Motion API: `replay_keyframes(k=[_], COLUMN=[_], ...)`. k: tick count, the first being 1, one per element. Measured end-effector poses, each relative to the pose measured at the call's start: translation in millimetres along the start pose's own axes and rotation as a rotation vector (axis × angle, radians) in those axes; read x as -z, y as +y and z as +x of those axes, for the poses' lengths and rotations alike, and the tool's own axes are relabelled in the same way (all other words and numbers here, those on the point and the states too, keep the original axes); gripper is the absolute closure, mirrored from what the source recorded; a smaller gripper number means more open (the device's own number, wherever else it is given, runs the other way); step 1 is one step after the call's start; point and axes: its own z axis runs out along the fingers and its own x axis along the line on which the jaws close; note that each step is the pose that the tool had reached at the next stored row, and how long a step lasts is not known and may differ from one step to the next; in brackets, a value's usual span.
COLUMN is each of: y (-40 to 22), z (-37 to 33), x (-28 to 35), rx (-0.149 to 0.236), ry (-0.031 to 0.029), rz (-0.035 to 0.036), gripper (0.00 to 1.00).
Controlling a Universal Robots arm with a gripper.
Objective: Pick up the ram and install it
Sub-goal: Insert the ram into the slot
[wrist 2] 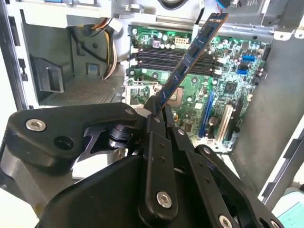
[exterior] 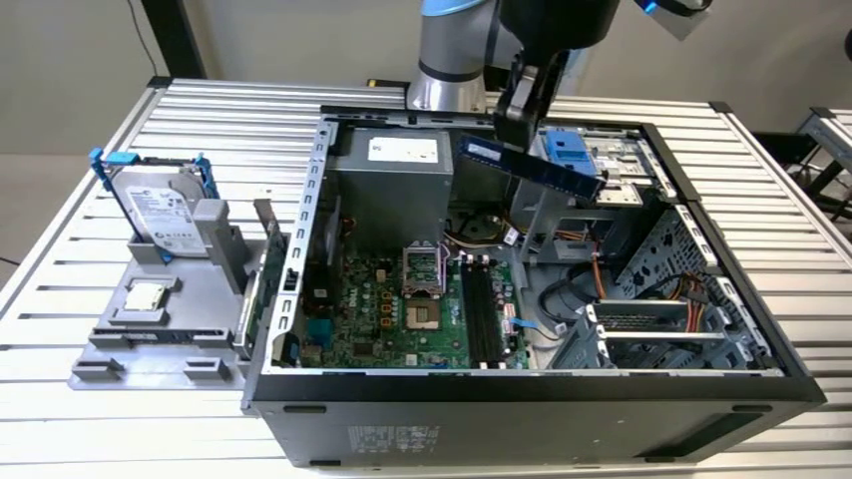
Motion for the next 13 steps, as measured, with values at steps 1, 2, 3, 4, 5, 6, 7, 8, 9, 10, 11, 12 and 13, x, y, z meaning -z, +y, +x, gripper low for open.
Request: replay_keyframes(k=[1, 2, 3, 4, 5, 6, 7, 8, 9, 10, 11, 12, 13], y=[0.0, 0.0, 0.0, 0.0, 0.0, 0.0, 0.0, -0.1, -0.1, -0.1, -0.1, -0.1, -0.1], z=[0.0, 0.0, 0.0, 0.0, 0.0, 0.1, 0.1, 0.1, 0.1, 0.1, 0.2, 0.2, 0.2], x=[0.0, 0.0, 0.0, 0.0, 0.0, 0.0, 0.0, 0.0, 0.0, 0.0, 0.0, 0.0, 0.0], rx=[-0.013, -0.027, -0.041, -0.054, -0.067, -0.08, -0.093, -0.107, -0.12, -0.134, -0.147, -0.16, -0.173], ry=[-0.0001, 0.0, 0.0, -0.0001, 0.0, 0.0, -0.0001, -0.0001, -0.0001, -0.0001, -0.0001, -0.0002, -0.0001], rz=[0.0008, 0.0016, 0.0024, 0.0032, 0.0039, 0.0046, 0.0054, 0.0062, 0.0069, 0.0078, 0.0085, 0.0093, 0.01], gripper=[1.0, 1.0, 1.0, 1.0, 1.0, 1.0, 1.0, 1.0, 1.0, 1.0, 1.0, 1.0, 1.0])
